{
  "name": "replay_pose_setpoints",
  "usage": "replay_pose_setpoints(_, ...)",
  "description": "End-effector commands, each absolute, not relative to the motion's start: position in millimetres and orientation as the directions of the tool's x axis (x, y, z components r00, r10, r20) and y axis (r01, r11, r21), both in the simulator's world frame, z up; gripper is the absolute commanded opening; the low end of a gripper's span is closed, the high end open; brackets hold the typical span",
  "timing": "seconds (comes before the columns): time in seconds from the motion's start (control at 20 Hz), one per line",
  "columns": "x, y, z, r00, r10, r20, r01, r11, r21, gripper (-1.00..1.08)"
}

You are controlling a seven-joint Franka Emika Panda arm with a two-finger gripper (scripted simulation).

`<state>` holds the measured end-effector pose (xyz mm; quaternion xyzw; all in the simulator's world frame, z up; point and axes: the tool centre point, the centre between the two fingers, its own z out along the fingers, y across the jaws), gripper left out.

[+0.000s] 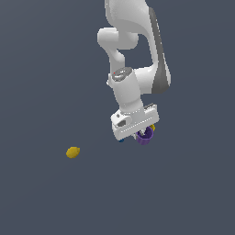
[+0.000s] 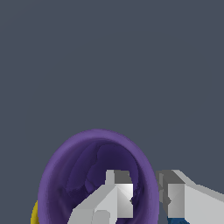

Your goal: Pick up a designated object from a clutter of objects.

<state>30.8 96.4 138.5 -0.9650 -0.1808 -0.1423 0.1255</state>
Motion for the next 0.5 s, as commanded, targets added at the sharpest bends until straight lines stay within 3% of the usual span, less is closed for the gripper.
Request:
replay_pose_setpoints(0.0,24.9,86.0,158.2,0.894,0.313,0.322,0.385,-0.903,-0.190,-1.00)
replay_pose_setpoints(0.45,0.6,45.5,232.3,0.894,0.312,0.322,0.384,-0.904,-0.190,-1.00)
